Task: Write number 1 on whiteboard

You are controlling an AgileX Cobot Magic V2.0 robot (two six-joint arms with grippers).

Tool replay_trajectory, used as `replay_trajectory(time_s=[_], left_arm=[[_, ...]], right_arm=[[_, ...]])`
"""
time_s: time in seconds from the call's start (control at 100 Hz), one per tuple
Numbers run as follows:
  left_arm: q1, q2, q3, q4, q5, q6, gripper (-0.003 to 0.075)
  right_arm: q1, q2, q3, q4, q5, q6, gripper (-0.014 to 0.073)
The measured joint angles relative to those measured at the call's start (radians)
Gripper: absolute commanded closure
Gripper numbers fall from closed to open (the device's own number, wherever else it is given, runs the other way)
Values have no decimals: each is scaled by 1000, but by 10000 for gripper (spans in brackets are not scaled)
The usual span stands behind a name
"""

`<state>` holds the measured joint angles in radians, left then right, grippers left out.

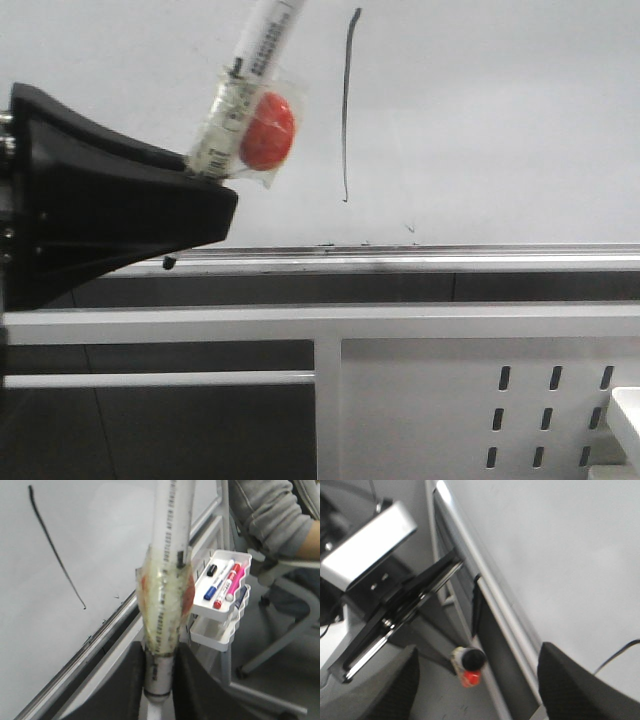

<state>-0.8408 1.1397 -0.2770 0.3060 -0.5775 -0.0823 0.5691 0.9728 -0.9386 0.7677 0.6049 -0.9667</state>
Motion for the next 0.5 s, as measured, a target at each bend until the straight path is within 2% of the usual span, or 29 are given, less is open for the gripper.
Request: replay_trajectory(time_s=[0.06,0.11,0.18,0.23,0.25,0.5], left_arm=[[0,0,36,-85,-71,20,740],[0,0,68,-184,-122,46,740],[0,0,100,-306,-188,90,740],[0,0,113,-374,-221,119,740],[0,0,116,-400,-232,124,740],[0,145,119,-593,-468,146,740]], right_arm=[[0,-42,0,-2,-36,0,174],[0,-76,0,-9,-54,0,265],[0,-125,0,-25,-54,0,461],[0,-154,0,-33,-41,0,634],[0,-165,0,-35,-33,0,674],[0,-217,21,-47,3,0,662]])
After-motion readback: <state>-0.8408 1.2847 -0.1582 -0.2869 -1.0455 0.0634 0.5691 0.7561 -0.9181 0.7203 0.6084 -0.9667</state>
